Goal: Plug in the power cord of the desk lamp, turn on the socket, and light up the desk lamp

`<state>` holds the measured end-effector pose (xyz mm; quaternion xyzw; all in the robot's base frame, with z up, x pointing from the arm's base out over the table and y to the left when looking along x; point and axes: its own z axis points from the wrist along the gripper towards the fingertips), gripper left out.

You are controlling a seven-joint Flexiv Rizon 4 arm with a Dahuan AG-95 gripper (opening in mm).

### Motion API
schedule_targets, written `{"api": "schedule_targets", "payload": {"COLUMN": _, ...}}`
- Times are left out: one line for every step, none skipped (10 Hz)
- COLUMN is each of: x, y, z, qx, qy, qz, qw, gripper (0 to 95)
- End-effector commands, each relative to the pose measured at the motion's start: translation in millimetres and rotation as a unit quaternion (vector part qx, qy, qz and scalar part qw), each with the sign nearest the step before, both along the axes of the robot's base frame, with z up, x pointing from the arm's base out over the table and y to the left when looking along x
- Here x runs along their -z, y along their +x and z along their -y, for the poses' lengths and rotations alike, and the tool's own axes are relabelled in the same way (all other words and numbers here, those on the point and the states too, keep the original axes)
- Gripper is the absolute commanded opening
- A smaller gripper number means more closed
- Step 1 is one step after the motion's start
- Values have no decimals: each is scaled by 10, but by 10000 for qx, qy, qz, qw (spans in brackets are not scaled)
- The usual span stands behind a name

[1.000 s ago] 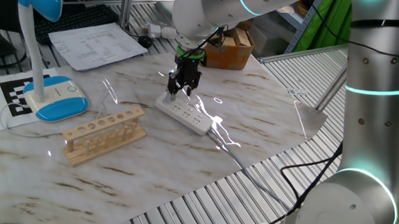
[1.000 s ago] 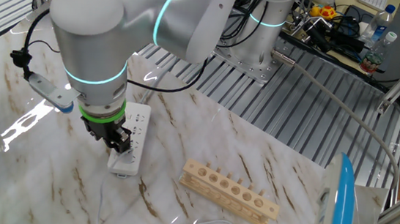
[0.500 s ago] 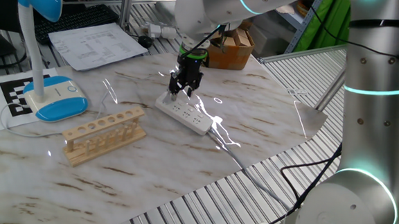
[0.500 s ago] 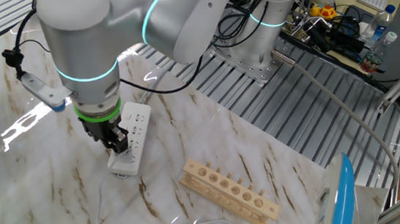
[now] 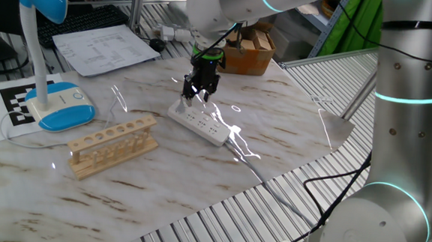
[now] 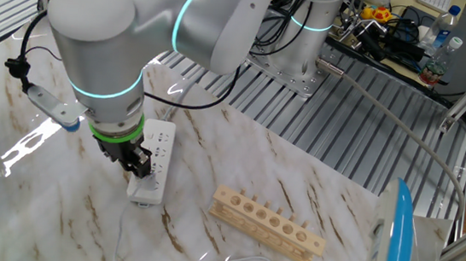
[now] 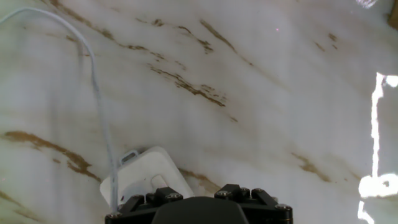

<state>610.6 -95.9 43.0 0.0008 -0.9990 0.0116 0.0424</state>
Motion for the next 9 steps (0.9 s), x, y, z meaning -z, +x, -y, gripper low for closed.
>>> {"api": "schedule_targets", "payload": {"x": 6, "y": 32, "z": 0, "qx": -8, "qy": -30, "qz": -12, "qw": 10000, "gripper": 570}}
{"api": "schedule_targets", "payload": {"x": 11, "y": 37, "z": 0, "qx": -8, "qy": -36, "qz": 17, "qw": 10000, "gripper": 570}}
{"api": "schedule_targets", "payload": {"x": 30, "y": 56, "z": 2, "qx": -11, "qy": -31, "qz": 36, "qw": 10000, "gripper": 570}}
{"api": "schedule_targets", "payload": {"x": 72, "y": 101, "z": -2, "qx": -10, "qy": -9, "qz": 36, "qw": 10000, "gripper": 570}}
{"api": "schedule_targets", "payload": {"x": 83, "y": 112, "z": -5, "qx": -13, "qy": -15, "qz": 33, "qw": 10000, "gripper": 570}}
{"api": "schedule_targets", "payload": {"x": 87, "y": 114, "z": -9, "qx": -42, "qy": -45, "qz": 35, "qw": 10000, "gripper": 570}}
{"api": "schedule_targets", "payload": {"x": 114, "y": 125, "z": -17, "qx": -53, "qy": -50, "qz": 32, "qw": 10000, "gripper": 570}}
{"api": "schedule_targets", "payload": {"x": 182, "y": 139, "z": -19, "qx": -72, "qy": -40, "qz": 34, "qw": 10000, "gripper": 570}}
{"api": "schedule_targets", "payload": {"x": 245, "y": 137, "z": -25, "qx": -96, "qy": -55, "qz": 56, "qw": 9999, "gripper": 570}}
